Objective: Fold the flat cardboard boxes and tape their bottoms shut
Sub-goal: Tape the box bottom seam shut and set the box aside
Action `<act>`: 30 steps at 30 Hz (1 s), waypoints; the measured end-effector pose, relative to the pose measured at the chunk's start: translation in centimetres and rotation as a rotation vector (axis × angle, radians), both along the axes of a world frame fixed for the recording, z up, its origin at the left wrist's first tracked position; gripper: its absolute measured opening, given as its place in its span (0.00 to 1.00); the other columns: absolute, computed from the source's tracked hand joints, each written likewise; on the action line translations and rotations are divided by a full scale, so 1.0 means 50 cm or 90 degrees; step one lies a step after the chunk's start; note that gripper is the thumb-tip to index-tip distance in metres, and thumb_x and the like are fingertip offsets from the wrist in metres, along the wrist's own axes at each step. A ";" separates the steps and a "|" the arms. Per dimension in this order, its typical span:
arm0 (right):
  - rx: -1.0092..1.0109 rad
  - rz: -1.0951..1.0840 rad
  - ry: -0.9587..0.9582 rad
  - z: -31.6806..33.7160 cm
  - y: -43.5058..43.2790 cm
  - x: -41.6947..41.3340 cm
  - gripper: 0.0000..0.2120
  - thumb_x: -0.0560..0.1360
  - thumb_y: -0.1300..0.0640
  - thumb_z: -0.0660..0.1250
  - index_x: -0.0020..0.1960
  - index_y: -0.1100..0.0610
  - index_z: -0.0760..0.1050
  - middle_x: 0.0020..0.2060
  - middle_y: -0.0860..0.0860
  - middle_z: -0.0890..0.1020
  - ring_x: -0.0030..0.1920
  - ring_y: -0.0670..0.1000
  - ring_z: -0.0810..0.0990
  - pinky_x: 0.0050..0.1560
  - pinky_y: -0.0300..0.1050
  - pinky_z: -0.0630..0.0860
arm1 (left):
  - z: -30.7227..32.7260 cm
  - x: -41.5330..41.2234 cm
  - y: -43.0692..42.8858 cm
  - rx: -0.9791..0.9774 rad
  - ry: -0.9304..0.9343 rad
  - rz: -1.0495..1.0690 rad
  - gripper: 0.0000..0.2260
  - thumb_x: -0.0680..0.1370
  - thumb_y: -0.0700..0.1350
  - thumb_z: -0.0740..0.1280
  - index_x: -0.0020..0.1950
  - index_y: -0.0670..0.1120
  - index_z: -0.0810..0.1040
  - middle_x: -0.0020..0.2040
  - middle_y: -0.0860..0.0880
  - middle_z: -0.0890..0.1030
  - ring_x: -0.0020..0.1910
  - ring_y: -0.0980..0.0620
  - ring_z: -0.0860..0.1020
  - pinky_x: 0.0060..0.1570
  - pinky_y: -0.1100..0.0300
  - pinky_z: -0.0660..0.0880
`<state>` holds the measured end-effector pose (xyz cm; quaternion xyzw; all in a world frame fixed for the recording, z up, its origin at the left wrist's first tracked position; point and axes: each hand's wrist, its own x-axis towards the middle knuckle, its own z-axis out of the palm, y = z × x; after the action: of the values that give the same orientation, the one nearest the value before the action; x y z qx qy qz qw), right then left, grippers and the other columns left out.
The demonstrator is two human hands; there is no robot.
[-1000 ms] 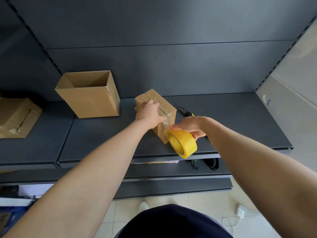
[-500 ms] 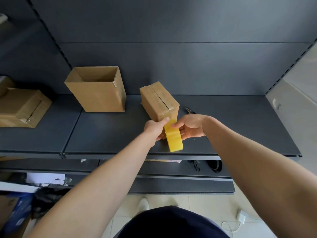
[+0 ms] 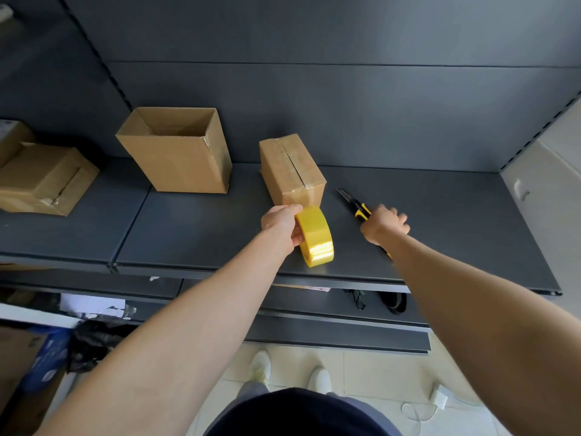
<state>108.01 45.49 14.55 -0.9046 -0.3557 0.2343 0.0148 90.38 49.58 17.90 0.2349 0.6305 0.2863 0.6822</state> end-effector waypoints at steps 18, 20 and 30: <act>0.258 0.073 0.068 0.012 -0.077 0.031 0.13 0.75 0.67 0.60 0.58 0.63 0.62 0.48 0.58 0.72 0.46 0.63 0.73 0.42 0.52 0.71 | 0.019 0.024 0.009 0.010 0.032 0.030 0.18 0.77 0.39 0.68 0.65 0.42 0.69 0.58 0.40 0.77 0.51 0.42 0.78 0.50 0.48 0.77; 0.278 0.157 0.042 0.030 -0.073 0.030 0.11 0.76 0.66 0.60 0.58 0.62 0.63 0.45 0.57 0.72 0.43 0.61 0.71 0.39 0.49 0.67 | 0.024 0.020 0.010 0.012 0.044 0.018 0.18 0.76 0.40 0.69 0.65 0.42 0.70 0.57 0.40 0.78 0.49 0.43 0.78 0.46 0.51 0.76; 0.138 0.406 -0.129 0.028 -0.011 -0.029 0.20 0.74 0.69 0.60 0.64 0.56 0.64 0.54 0.55 0.75 0.56 0.58 0.72 0.53 0.51 0.69 | 0.026 -0.001 0.019 0.010 0.100 -0.019 0.23 0.71 0.44 0.74 0.63 0.40 0.73 0.55 0.42 0.79 0.50 0.43 0.79 0.47 0.53 0.76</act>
<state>106.58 44.92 15.97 -0.7599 -0.6428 0.0972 0.0018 90.33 50.51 19.18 0.2712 0.6761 0.2617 0.6331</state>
